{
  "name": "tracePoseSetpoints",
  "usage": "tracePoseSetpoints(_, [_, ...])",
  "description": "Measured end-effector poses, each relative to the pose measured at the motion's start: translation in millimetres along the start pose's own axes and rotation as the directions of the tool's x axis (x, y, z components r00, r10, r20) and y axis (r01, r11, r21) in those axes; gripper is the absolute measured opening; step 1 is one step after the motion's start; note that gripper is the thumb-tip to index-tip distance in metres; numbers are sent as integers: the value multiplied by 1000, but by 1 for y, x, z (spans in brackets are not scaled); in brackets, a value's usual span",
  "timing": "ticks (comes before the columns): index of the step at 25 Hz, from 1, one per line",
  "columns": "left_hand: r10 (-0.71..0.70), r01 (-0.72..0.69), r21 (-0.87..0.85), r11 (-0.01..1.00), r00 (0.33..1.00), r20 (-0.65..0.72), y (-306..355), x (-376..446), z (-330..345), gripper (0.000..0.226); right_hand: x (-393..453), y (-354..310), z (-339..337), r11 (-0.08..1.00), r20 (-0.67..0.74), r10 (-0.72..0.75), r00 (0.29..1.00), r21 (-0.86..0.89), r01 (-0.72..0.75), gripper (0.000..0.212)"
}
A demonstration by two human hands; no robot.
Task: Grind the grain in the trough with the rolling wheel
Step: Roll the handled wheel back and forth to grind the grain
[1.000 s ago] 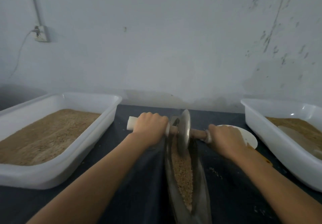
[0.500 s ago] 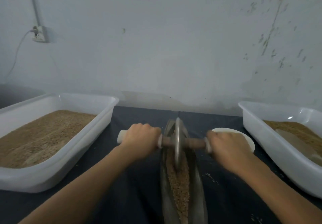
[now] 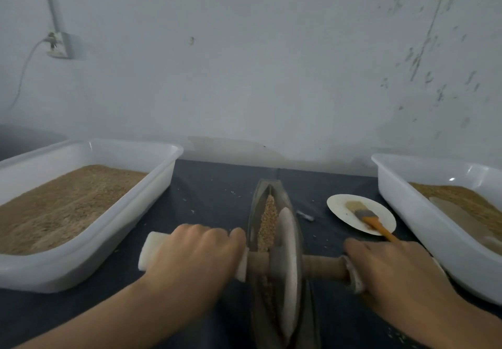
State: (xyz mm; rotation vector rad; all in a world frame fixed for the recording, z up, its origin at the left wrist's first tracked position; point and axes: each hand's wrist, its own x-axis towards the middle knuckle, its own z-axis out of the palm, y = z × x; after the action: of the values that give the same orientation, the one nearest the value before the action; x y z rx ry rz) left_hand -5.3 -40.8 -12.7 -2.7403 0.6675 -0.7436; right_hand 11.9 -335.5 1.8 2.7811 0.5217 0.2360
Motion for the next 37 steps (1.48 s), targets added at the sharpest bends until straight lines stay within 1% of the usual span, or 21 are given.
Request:
tracePoseSetpoints(1, [-33, 34, -13, 999, 997, 77, -1, 7, 5, 70, 12, -1, 1, 1000, -56, 6, 998, 1, -6, 31])
tracePoseSetpoints(3, [-157, 157, 12, 988, 975, 157, -9, 42, 21, 34, 51, 0, 3, 1000, -169, 25, 985, -11, -28, 27])
tracePoseSetpoints(5, [-256, 255, 26, 967, 954, 156, -21, 76, 35, 17, 95, -1, 0, 997, -232, 58, 971, -35, -68, 23])
tracePoseSetpoints(6, [-291, 290, 27, 957, 945, 153, -27, 90, 38, 18, 111, 0, -1, 996, -231, 76, 970, -36, -87, 24])
tracePoseSetpoints(8, [-275, 273, 36, 961, 951, 141, -28, 100, 36, 22, 117, 2, 5, 993, -202, 116, 973, 7, -117, 21])
tracePoseSetpoints(10, [-205, 203, 26, 979, 966, 159, -22, 84, 27, 24, 86, -1, 16, 993, -153, 112, 982, 60, -104, 18])
tracePoseSetpoints(12, [-84, 85, -12, 996, 994, 67, -10, 48, 18, 38, 41, -3, 21, 994, -146, 75, 986, 85, -63, 25])
tracePoseSetpoints(14, [59, -60, -3, 998, 994, -95, 3, 14, 8, 61, 5, 1, 12, 991, 4, 68, 998, 117, -68, 31])
tracePoseSetpoints(15, [84, -82, 17, 996, 986, -143, 5, 5, 4, 67, -4, 2, 8, 991, 100, 64, 993, 109, -74, 31])
tracePoseSetpoints(16, [70, -67, 29, 997, 990, -126, 5, 3, 3, 69, -6, 1, 5, 994, 123, 59, 991, 79, -69, 31])
tracePoseSetpoints(18, [14, -14, 78, 997, 1000, -6, 1, 18, 10, 63, 10, -2, 10, 997, -25, 76, 997, 6, -75, 32])
tracePoseSetpoints(20, [-97, 92, 106, 990, 994, 46, -10, 53, 26, 37, 48, 0, 13, 993, -172, 114, 978, 4, -115, 32])
tracePoseSetpoints(21, [-161, 153, 92, 984, 983, 84, -17, 70, 32, 24, 71, 0, 13, 991, -207, 135, 969, 16, -135, 30])
tracePoseSetpoints(23, [-245, 237, 79, 968, 962, 120, -30, 98, 40, 14, 107, 0, 9, 986, -242, 169, 956, 32, -166, 25])
tracePoseSetpoints(25, [-242, 236, 65, 970, 965, 105, -30, 103, 38, 16, 116, 0, 13, 981, -223, 195, 955, 52, -188, 21])
tracePoseSetpoints(27, [-169, 166, 30, 986, 980, 108, -22, 82, 32, 24, 85, 0, 26, 986, -178, 163, 970, 74, -152, 17])
tracePoseSetpoints(28, [-116, 114, 19, 993, 989, 90, -16, 65, 28, 32, 60, 0, 29, 992, -196, 124, 973, 60, -114, 20])
tracePoseSetpoints(31, [29, -28, 27, 999, 999, -38, 0, 11, 7, 59, -3, 3, 17, 999, -261, -35, 965, -11, 33, 51])
tracePoseSetpoints(32, [46, -43, 37, 998, 997, -68, 1, 2, 1, 61, -11, 6, 10, 999, -235, -51, 971, -29, 45, 52])
tracePoseSetpoints(34, [11, -11, 39, 999, 1000, 11, 1, 0, 1, 57, -9, 5, 14, 998, -129, -24, 991, -55, 17, 40])
tracePoseSetpoints(37, [-141, 135, 50, 990, 980, 140, -10, 40, 22, 33, 46, 1, 14, 995, -216, 60, 975, -60, -75, 26])
